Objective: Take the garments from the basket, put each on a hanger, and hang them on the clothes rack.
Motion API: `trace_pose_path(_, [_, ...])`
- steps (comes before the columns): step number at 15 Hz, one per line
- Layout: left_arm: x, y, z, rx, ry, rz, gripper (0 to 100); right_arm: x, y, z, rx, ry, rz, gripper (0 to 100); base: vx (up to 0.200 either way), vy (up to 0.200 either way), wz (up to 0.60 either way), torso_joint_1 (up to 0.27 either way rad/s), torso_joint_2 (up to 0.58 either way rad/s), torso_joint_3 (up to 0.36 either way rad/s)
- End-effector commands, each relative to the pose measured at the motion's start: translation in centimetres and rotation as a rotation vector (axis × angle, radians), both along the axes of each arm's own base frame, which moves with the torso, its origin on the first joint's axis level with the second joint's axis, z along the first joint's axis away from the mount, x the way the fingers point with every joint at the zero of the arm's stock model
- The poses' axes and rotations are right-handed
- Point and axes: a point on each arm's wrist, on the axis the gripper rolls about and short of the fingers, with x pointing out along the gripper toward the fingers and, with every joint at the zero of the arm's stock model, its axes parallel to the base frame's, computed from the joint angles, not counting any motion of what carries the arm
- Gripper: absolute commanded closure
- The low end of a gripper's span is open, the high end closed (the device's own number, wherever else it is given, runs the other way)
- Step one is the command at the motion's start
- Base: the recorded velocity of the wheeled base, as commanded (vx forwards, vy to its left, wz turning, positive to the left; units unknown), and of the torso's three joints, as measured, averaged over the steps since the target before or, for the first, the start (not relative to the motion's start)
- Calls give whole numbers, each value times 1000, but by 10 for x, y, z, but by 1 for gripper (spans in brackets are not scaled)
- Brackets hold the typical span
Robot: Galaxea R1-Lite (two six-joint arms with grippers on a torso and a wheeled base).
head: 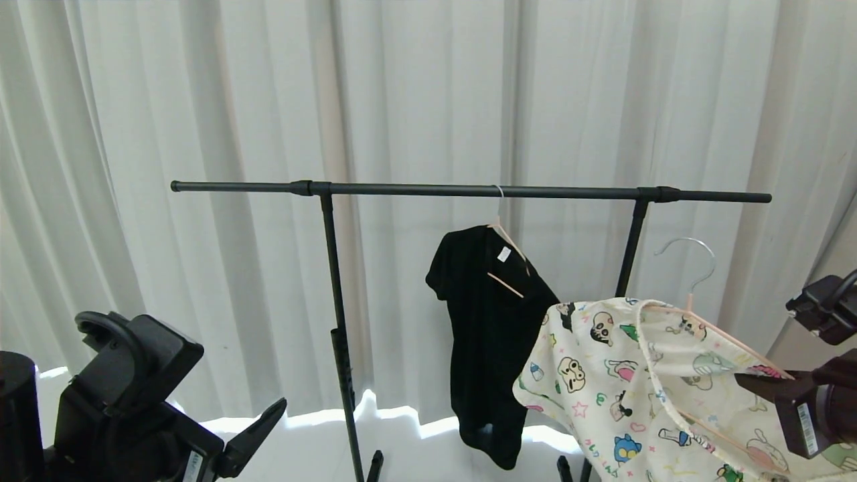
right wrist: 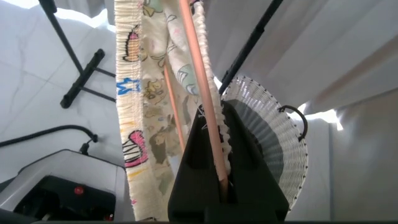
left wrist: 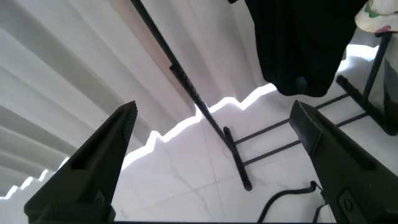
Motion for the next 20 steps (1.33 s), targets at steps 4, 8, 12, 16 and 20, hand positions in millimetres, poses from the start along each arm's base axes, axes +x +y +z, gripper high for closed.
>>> trace_pose_path(4, [0, 0, 1, -2, -5, -3, 0, 0, 0, -1, -3, 4, -2, 100, 0, -200, 0, 4, 4, 0])
trace_pose_path(8, [0, 0, 1, -2, -2, -2, 0, 0, 0, -2, -4, 7, -2, 100, 0, -200, 0, 0, 0, 6])
trace_pose_path(12, [-1, 2, 0, 8, -9, 29, 0, 0, 0, 1, -4, -5, -4, 100, 0, 0, 0, 0, 0, 0])
trace_pose_path(16, [-1, 4, 0, 31, -23, 92, 0, 2, 0, 4, -3, -12, -3, 100, 0, 0, 0, 0, 0, 0])
trace_pose_path(20, [0, 4, 1, 32, -27, 96, 0, 14, 5, 8, -3, -11, -5, 100, 0, 0, 0, 0, 0, 0])
